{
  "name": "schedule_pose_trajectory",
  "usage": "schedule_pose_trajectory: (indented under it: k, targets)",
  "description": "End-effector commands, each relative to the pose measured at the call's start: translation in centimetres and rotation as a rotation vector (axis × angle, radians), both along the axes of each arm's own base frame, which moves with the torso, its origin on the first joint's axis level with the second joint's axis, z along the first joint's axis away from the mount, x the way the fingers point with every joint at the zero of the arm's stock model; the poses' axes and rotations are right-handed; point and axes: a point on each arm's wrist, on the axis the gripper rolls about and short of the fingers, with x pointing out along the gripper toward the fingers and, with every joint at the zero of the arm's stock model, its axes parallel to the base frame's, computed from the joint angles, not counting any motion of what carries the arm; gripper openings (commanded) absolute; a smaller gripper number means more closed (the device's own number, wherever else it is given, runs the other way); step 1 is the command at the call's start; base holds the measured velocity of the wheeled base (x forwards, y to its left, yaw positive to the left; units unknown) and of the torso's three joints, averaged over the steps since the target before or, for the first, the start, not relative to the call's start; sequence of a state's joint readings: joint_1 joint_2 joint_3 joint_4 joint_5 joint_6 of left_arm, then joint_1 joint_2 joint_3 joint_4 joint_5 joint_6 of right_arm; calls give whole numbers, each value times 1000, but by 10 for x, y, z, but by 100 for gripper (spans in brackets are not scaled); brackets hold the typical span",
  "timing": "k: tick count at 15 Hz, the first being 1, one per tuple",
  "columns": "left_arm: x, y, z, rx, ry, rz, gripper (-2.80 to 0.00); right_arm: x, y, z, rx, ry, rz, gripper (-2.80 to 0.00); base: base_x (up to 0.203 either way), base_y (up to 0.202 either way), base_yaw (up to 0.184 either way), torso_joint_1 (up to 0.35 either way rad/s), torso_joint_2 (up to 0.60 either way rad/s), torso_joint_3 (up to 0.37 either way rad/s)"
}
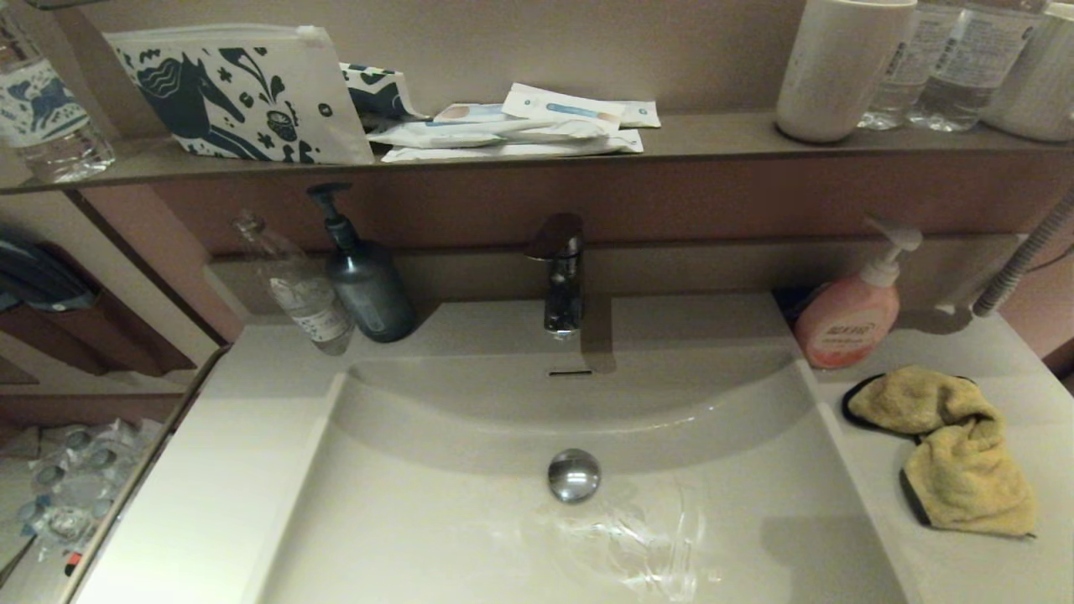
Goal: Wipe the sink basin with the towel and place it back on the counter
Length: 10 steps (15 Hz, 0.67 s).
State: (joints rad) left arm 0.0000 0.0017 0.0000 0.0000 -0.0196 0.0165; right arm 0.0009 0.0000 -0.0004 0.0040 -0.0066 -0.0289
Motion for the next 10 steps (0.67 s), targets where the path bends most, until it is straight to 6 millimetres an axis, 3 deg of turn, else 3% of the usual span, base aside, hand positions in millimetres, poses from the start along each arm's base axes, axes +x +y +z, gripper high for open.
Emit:
schedule_pose_trajectory:
  k: [1,10]
  targets:
    - [0,0,0,0,1,0,-280,0,0,0,4,1,-2,-280,0,0,0,0,0,0]
    - [0,0,0,0,1,0,-280,0,0,0,4,-1,0,-280,0,0,0,0,0,0]
